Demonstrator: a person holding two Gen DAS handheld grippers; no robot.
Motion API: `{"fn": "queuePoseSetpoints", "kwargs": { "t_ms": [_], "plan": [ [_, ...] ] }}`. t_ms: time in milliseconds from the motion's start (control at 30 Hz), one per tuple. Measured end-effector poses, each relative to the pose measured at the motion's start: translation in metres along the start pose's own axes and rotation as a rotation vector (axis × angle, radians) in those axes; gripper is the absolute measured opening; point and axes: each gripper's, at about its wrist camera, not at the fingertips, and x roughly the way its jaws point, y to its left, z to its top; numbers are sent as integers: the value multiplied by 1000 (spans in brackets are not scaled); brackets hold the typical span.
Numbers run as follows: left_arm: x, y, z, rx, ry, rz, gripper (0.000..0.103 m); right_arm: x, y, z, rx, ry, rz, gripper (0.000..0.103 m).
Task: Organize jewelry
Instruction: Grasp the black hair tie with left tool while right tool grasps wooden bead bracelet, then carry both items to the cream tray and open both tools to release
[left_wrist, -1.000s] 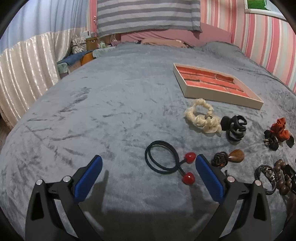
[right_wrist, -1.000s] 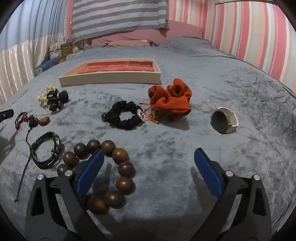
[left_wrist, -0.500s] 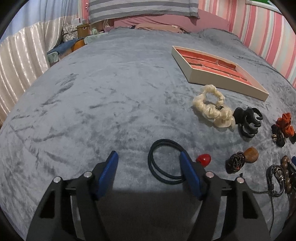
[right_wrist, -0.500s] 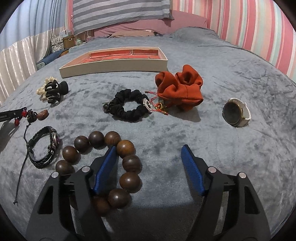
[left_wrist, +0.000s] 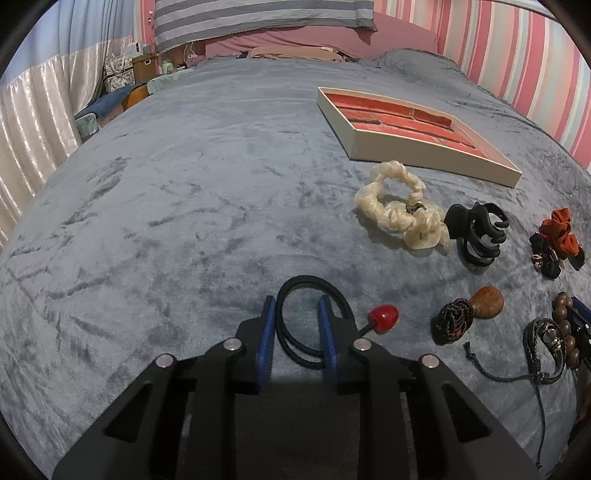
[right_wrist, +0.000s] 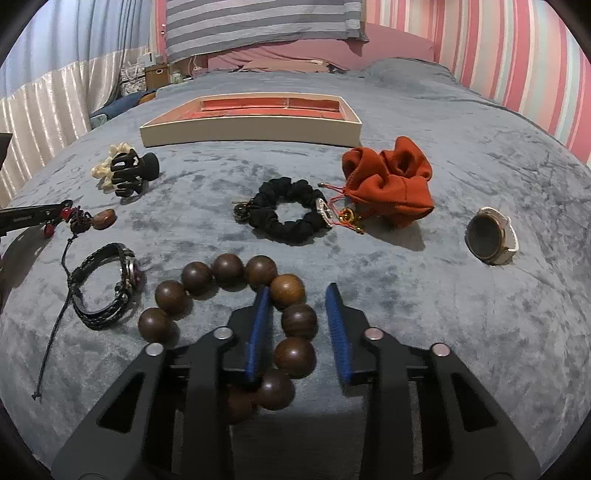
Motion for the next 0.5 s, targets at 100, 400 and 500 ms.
{"fn": "queuePoseSetpoints", "kwargs": {
  "t_ms": [100, 400, 500],
  "plan": [
    [0, 0, -1, -1, -3, 1, 16, -1, 0, 0, 5, -3, 6, 25],
    [-7, -2, -3, -3, -32, -13, 3, -9, -7, 2, 25, -29, 40, 25],
    [-11, -7, -5, 6, -46, -18, 3, -15, -9, 4, 8, -56, 34, 25]
  ]
}}
